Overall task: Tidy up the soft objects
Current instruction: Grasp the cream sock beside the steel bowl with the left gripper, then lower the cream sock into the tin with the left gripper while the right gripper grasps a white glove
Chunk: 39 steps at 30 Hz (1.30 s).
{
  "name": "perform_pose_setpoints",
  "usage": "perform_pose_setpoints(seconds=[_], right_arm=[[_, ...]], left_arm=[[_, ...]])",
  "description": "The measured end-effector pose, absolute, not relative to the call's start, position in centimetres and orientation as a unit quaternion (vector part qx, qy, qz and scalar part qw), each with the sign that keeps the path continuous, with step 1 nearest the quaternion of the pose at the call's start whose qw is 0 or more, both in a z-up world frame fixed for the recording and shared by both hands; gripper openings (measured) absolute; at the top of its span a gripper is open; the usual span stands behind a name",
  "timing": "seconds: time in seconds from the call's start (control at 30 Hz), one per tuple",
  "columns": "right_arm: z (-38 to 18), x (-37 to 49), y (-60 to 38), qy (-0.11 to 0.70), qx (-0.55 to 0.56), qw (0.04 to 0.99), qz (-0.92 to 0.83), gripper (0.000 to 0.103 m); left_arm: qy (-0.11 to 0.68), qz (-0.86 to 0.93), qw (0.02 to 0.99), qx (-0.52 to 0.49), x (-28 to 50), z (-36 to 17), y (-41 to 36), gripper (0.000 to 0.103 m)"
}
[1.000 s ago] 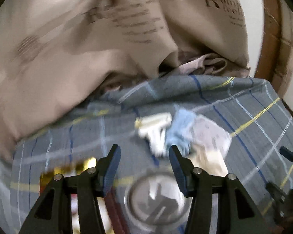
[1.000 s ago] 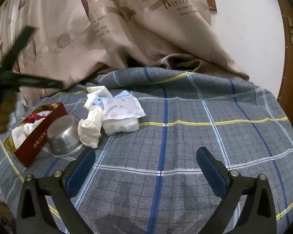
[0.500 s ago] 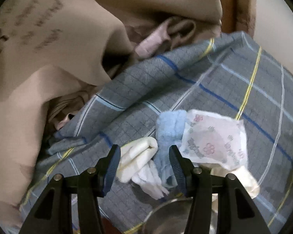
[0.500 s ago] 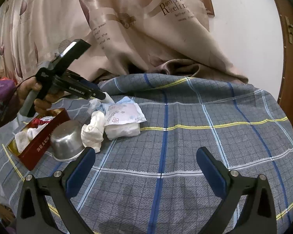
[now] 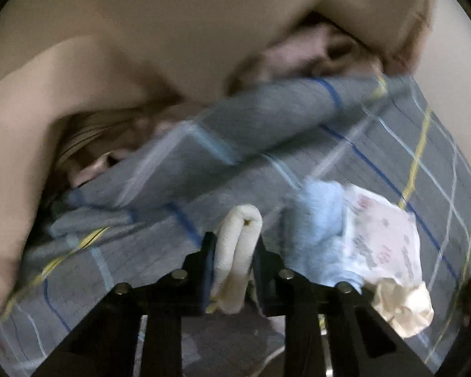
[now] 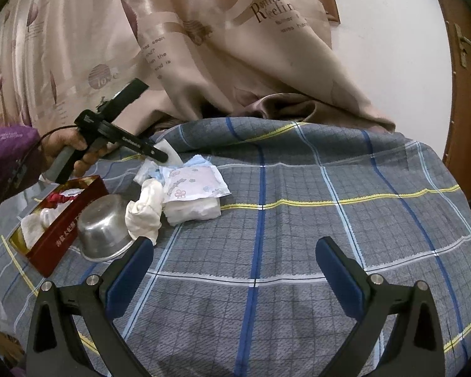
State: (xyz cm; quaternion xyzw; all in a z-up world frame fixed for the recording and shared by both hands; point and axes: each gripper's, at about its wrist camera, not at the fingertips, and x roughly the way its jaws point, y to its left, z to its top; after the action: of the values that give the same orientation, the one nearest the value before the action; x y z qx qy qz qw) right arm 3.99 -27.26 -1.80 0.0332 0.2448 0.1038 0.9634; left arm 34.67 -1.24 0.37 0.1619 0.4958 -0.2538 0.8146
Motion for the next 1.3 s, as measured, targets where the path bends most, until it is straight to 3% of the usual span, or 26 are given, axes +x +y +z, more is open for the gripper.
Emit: perform_pose_setpoints(seconds=[0.43, 1.13, 1.3], right_arm=[[-2.0, 4.3, -27.5, 0.255, 0.036, 0.962, 0.096, 0.103], [-2.1, 4.3, -26.8, 0.26, 0.024, 0.96, 0.104, 0.103], [-1.3, 4.8, -24.6, 0.28, 0.034, 0.946, 0.16, 0.098]], left_arm=[[0.436, -0.079, 0.896, 0.021, 28.2, 3.2, 7.9, 0.02], [0.372, -0.072, 0.919, -0.105, 10.7, 7.0, 10.1, 0.02], [0.354, -0.059, 0.927, -0.114, 7.2, 7.7, 10.4, 0.02]])
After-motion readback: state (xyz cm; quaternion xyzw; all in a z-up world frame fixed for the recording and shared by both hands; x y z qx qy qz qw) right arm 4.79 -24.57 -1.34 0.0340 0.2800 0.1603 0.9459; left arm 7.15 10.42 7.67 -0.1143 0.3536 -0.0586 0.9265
